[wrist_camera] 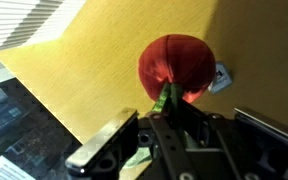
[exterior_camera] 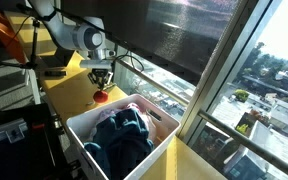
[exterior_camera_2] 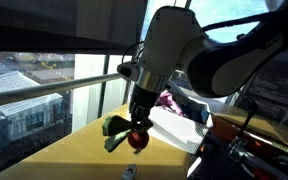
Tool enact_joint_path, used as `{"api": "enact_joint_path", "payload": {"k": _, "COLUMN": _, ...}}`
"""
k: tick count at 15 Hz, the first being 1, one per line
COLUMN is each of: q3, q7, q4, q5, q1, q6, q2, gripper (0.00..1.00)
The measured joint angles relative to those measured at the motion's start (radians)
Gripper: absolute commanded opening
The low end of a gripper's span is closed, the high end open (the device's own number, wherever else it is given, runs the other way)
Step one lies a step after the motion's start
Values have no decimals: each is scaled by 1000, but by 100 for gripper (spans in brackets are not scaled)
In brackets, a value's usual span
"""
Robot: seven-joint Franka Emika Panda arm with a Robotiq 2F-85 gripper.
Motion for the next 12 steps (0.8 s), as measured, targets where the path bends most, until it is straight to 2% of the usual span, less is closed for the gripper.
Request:
{"api": "enact_joint_path", "payload": {"k": 5, "q3": -28, "q7": -5, "q4": -105, "q5": 0, "q1": -60, "q6": -12, "q2": -265, "gripper": 3}}
{"api": "enact_joint_path", "payload": {"k": 9, "q3": -89, "q7": -20, "q4": -198, "q5": 2, "q1": -132, "q6": -26, "q2": -452, "gripper": 3}}
{"api": "enact_joint_path", "payload": {"k": 12, "q3": -145, "q7": -41, "q4": -278, "q5": 2, "q1": -186, "q6": -23, "q2": -529, "gripper": 3}}
